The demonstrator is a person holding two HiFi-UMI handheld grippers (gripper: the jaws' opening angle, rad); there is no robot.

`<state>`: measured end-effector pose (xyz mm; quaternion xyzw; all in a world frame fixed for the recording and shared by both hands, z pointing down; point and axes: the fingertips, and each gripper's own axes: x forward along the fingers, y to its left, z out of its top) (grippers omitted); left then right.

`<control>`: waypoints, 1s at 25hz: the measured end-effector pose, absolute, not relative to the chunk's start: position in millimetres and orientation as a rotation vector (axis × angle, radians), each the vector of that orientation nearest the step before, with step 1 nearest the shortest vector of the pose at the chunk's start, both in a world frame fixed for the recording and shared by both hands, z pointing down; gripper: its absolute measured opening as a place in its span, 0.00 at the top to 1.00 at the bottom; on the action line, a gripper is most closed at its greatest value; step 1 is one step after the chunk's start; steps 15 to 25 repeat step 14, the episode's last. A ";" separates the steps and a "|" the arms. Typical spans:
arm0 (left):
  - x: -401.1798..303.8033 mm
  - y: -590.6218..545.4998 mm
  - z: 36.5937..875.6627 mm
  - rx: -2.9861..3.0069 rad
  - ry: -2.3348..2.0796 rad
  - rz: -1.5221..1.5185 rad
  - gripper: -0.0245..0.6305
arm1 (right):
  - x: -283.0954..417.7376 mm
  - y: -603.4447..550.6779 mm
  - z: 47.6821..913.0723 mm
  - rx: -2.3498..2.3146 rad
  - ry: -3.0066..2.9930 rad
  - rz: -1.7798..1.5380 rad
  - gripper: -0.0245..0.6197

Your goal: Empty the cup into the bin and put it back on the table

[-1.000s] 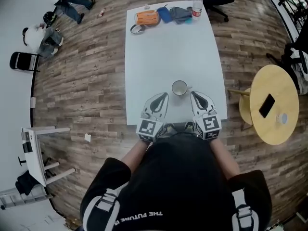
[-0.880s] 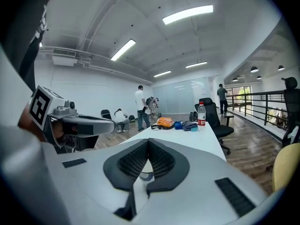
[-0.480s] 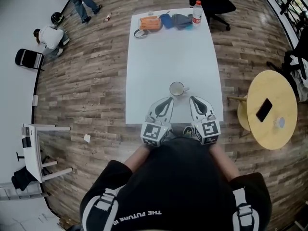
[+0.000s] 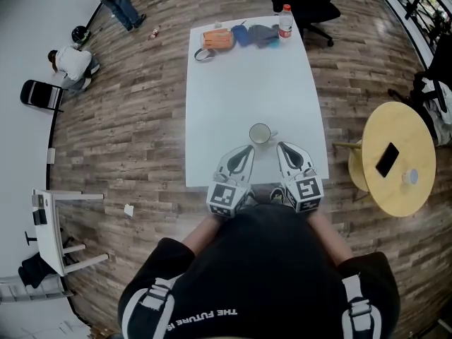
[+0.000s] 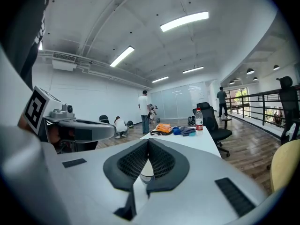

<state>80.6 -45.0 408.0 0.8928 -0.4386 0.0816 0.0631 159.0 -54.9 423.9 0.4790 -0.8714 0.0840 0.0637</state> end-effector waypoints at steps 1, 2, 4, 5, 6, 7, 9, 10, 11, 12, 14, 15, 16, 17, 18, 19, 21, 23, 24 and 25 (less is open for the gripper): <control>79.7 -45.0 408.2 2.699 -1.325 0.242 0.93 | 157.7 -55.4 424.0 1.446 -2.636 0.253 0.94; 79.0 -45.2 408.1 2.702 -1.326 0.237 0.93 | 156.4 -56.2 424.0 1.445 -2.639 0.251 0.94; 77.8 -46.3 407.3 2.706 -1.326 0.231 0.93 | 154.6 -58.3 423.2 1.445 -2.632 0.250 0.94; 77.3 -47.5 406.8 2.708 -1.326 0.231 0.93 | 153.9 -59.7 422.7 1.446 -2.629 0.251 0.94; 76.9 -48.9 406.7 2.711 -1.325 0.231 0.93 | 153.1 -61.1 422.3 1.447 -2.628 0.251 0.94; 76.5 -50.1 406.8 2.714 -1.324 0.232 0.93 | 152.1 -62.2 422.0 1.447 -2.630 0.248 0.94; 75.1 -51.8 406.6 2.719 -1.322 0.232 0.93 | 149.9 -63.5 422.7 1.445 -2.631 0.244 0.94; 74.1 -52.5 405.9 2.721 -1.321 0.231 0.93 | 148.7 -63.9 423.3 1.444 -2.629 0.243 0.94; 73.1 -53.2 405.5 2.721 -1.318 0.229 0.93 | 147.5 -64.3 423.7 1.443 -2.628 0.241 0.94; 72.2 -53.8 405.6 2.721 -1.313 0.227 0.93 | 146.2 -64.7 424.2 1.443 -2.627 0.240 0.94; 70.7 -55.1 406.3 2.720 -1.302 0.222 0.93 | 143.9 -65.9 425.0 1.444 -2.626 0.238 0.94; 70.7 -55.1 406.3 2.720 -1.302 0.222 0.93 | 143.9 -65.9 425.0 1.444 -2.626 0.238 0.94; 70.7 -55.1 406.3 2.720 -1.302 0.222 0.93 | 143.9 -65.9 425.0 1.444 -2.626 0.238 0.94; 70.7 -55.1 406.3 2.720 -1.302 0.222 0.93 | 143.9 -65.9 425.0 1.444 -2.626 0.238 0.94; 70.7 -55.1 406.3 2.720 -1.302 0.222 0.93 | 143.9 -65.9 425.0 1.444 -2.626 0.238 0.94; 70.7 -55.1 406.3 2.720 -1.302 0.222 0.93 | 143.9 -65.9 425.0 1.444 -2.626 0.238 0.94; 70.7 -55.1 406.3 2.720 -1.302 0.222 0.93 | 143.9 -65.9 425.0 1.444 -2.626 0.238 0.94; 70.7 -55.1 406.3 2.720 -1.302 0.222 0.93 | 143.9 -65.9 425.0 1.444 -2.626 0.238 0.94; 70.7 -55.1 406.3 2.720 -1.302 0.222 0.93 | 143.9 -65.9 425.0 1.444 -2.626 0.238 0.94; 70.7 -55.1 406.3 2.720 -1.302 0.222 0.93 | 143.9 -65.9 425.0 1.444 -2.626 0.238 0.94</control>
